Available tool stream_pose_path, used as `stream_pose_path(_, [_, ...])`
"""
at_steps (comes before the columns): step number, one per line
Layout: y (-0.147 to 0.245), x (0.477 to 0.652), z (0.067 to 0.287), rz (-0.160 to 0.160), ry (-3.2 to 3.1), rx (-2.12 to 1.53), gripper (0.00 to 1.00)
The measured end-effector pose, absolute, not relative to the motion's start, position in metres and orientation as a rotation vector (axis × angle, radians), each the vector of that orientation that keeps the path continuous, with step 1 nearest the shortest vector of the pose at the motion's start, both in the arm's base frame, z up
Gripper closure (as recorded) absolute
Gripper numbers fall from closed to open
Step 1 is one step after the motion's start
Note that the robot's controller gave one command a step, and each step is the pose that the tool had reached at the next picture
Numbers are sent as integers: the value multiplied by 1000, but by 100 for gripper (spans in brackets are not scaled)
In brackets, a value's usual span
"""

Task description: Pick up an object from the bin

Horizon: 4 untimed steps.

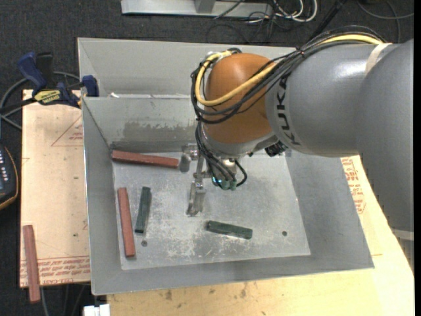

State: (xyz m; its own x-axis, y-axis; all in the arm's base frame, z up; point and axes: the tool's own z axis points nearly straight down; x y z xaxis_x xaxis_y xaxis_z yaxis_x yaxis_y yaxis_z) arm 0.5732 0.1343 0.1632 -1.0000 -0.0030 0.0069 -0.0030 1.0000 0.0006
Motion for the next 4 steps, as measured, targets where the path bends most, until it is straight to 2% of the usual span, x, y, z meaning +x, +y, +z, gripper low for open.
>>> stream_pose_path(1, [161,647,66,-5,-3146,-6,0])
stream_pose_path(2, [161,648,72,-6,-3148,-11,100])
stream_pose_path(3, [150,636,227,-5,-3154,21,100])
stream_pose_path(4, [182,530,175,-2,-3112,385,100])
